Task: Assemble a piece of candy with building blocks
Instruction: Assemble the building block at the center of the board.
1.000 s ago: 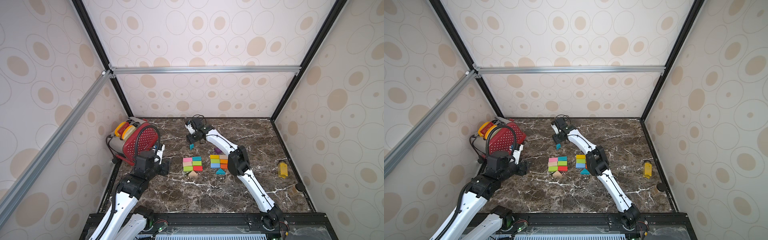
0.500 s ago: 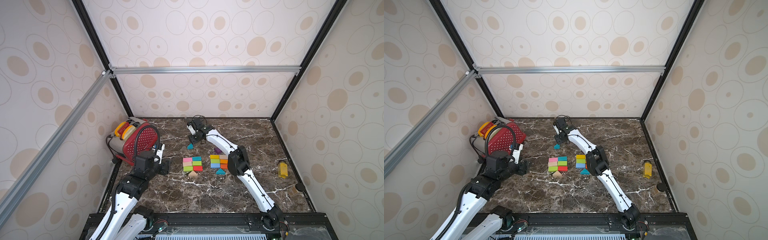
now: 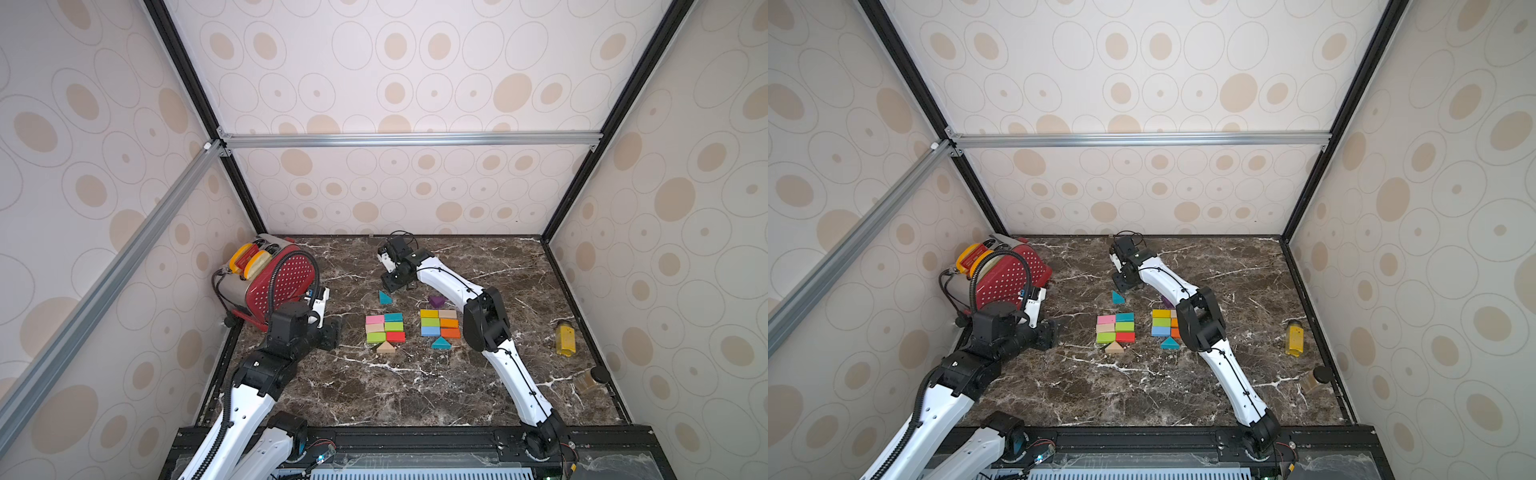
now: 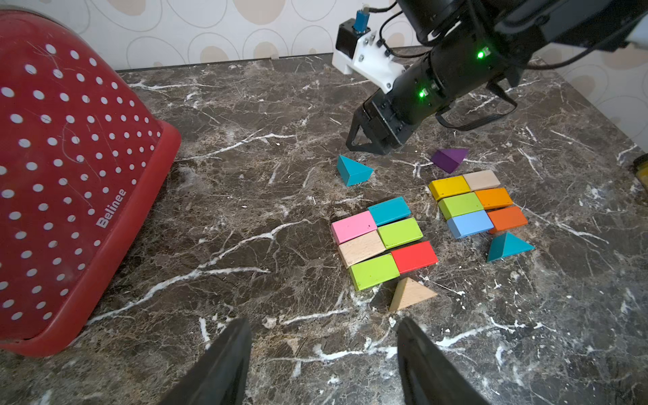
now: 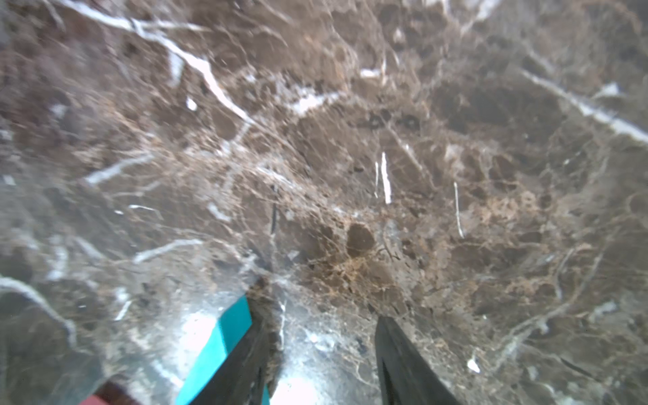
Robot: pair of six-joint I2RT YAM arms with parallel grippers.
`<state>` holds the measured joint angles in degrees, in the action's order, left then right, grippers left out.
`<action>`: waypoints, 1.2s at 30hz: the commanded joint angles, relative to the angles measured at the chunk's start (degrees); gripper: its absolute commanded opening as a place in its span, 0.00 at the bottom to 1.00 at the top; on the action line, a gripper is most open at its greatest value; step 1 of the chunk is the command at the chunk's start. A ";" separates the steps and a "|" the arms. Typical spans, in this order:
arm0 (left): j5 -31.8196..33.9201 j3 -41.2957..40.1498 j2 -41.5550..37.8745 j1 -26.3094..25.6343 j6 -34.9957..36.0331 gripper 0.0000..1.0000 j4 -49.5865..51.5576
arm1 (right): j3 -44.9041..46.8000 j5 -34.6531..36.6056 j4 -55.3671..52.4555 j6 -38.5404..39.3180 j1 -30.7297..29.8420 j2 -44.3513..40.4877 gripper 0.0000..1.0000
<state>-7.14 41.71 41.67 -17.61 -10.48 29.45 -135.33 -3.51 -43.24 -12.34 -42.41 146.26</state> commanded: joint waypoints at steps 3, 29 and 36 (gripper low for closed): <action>0.48 0.10 -0.63 0.22 0.25 0.67 -0.46 | -0.41 -5.24 -0.25 1.37 0.03 -0.40 0.52; 0.19 0.27 0.33 0.25 0.31 0.68 -0.62 | -4.21 -17.21 0.26 6.10 -0.44 4.30 0.51; 0.19 0.17 0.08 0.20 0.42 0.68 -0.67 | -4.51 -13.67 -1.45 7.61 -0.65 4.78 0.50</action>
<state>-7.14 41.69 41.85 -17.61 -10.46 29.39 -138.47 -18.79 -42.37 -6.11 -42.68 149.88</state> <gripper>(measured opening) 0.679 0.502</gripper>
